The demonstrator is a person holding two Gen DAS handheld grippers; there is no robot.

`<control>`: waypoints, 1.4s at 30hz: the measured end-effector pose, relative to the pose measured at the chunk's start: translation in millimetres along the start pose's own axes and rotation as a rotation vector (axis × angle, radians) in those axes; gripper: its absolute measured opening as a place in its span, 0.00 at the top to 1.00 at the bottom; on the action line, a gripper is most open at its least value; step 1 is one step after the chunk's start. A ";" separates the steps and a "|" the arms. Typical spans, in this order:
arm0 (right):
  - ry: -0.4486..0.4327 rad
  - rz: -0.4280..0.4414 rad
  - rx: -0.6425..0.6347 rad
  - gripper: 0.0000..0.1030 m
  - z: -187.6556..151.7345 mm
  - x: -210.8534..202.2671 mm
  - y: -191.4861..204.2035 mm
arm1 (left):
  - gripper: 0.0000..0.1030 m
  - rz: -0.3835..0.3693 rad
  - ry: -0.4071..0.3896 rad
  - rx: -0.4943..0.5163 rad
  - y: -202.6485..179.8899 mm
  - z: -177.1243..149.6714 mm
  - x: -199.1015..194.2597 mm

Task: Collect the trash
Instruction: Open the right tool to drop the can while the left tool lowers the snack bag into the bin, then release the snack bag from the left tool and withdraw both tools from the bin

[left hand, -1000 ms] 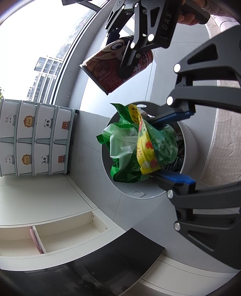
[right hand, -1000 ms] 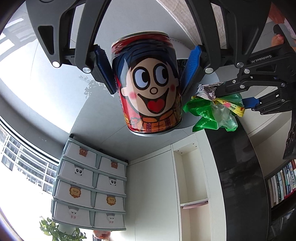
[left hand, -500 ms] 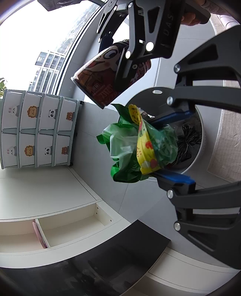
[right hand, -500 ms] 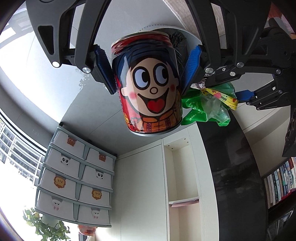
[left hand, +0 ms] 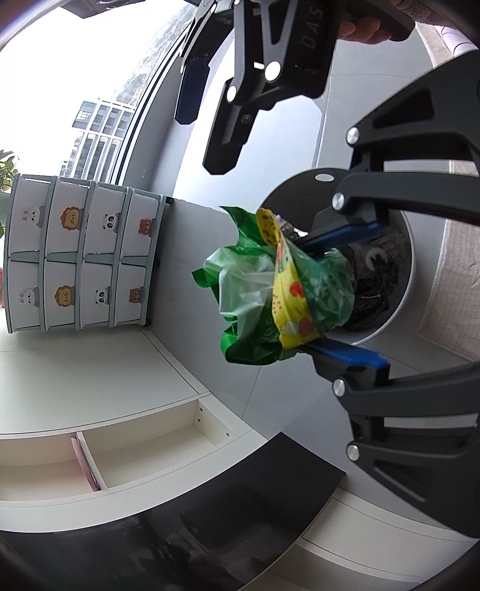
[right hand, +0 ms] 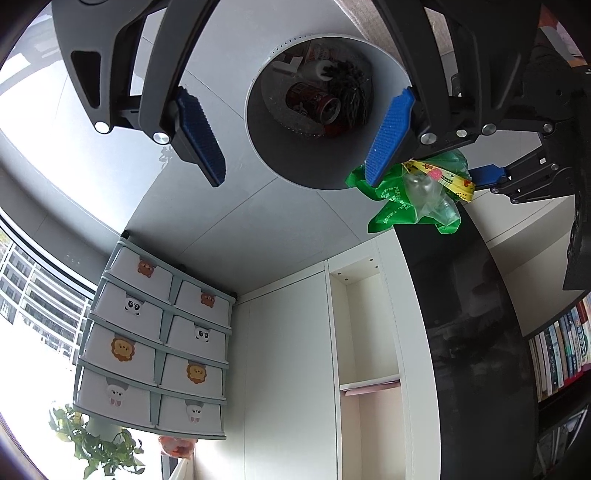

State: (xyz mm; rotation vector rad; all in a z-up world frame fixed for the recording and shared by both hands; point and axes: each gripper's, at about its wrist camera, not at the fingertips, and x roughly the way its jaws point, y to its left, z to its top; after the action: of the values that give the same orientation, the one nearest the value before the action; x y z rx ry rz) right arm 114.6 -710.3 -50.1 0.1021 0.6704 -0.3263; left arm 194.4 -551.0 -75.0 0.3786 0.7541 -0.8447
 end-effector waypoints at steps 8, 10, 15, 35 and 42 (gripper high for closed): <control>-0.028 -0.051 -0.001 0.27 1.3 -16.6 -13.3 | 0.55 -0.018 -0.004 0.033 -18.3 6.0 0.4; -0.034 -0.057 0.008 0.27 2.4 -21.2 -19.1 | 0.55 -0.025 -0.004 0.040 -21.8 8.0 1.1; -0.045 -0.074 0.012 0.27 3.3 -29.9 -28.2 | 0.55 -0.050 -0.003 0.050 -30.4 14.2 4.8; -0.049 -0.080 0.008 0.27 2.4 -40.2 -31.7 | 0.27 -0.048 0.009 0.064 -38.8 22.9 9.1; -0.059 -0.077 0.001 0.27 -3.1 -52.6 -21.9 | 0.27 -0.038 0.006 0.069 -38.7 9.9 -1.8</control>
State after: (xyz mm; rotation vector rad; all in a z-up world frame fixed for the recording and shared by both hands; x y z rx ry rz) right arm 66.9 -716.5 -19.4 0.0676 0.6163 -0.4021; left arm 167.8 -579.7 -67.4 0.4294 0.7408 -0.9071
